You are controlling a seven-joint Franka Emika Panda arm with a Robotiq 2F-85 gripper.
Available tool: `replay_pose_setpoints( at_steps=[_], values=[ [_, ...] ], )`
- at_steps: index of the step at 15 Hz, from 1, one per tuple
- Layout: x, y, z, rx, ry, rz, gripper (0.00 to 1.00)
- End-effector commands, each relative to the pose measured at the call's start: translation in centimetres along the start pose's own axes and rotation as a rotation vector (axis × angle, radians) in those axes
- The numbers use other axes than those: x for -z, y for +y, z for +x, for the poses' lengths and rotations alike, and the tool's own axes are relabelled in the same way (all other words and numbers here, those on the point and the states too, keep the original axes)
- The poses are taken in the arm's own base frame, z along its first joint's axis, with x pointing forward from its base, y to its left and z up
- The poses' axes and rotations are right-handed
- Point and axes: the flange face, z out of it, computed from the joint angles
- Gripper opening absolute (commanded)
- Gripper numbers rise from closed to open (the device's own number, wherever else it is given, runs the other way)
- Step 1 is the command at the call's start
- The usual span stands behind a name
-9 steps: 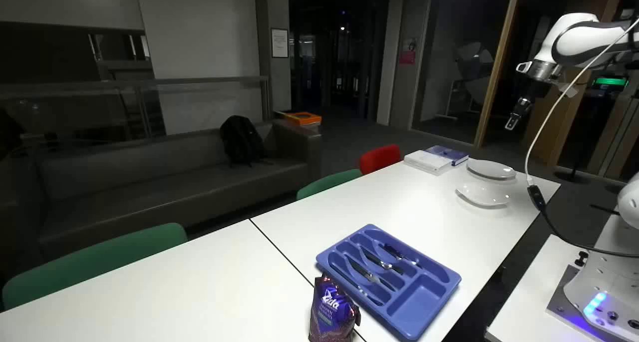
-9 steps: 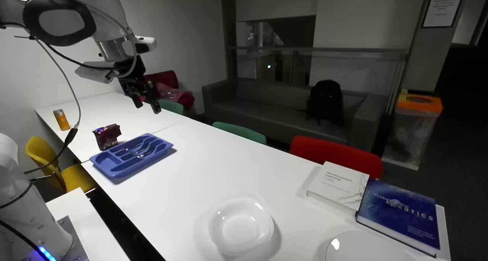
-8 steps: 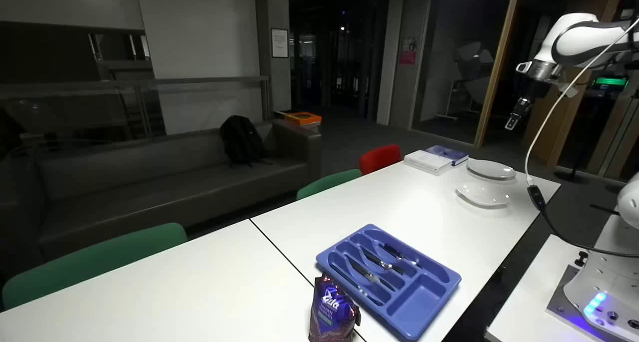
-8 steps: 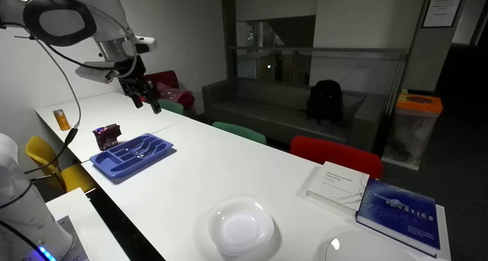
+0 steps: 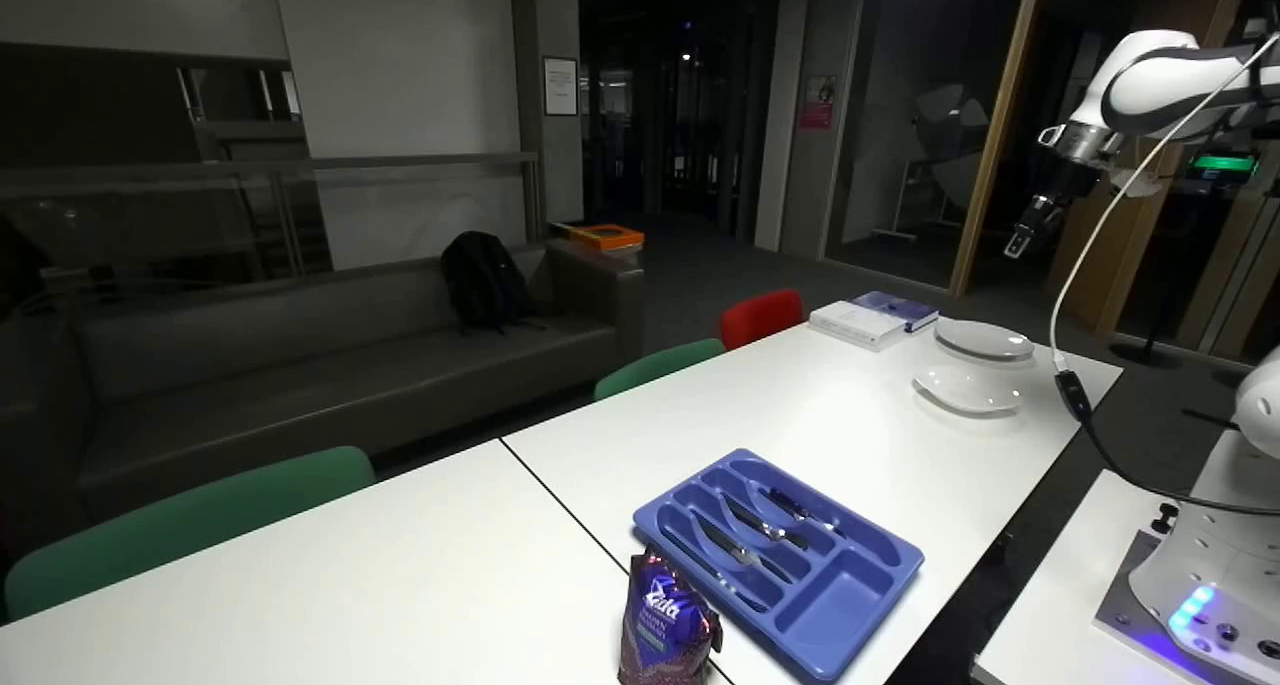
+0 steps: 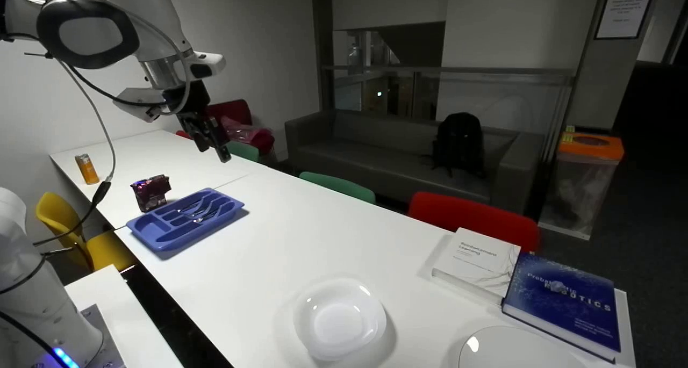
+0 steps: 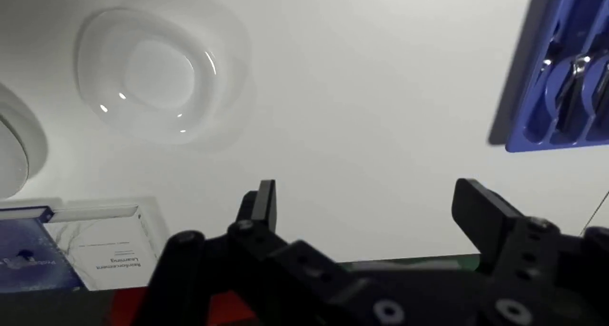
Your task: Move the plate to the left
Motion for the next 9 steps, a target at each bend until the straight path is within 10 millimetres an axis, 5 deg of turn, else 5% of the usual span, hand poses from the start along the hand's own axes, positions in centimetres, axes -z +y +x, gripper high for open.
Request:
replay_pose_setpoints(
  at_steps=[1, 9],
  values=[
    [-0.9, 2.8, 0.7, -0.132, 0.068, 0.005, 1.0],
    [-8.3, 11.6, 0.2, -0.221, 0.163, 0.037, 1.0]
  ],
)
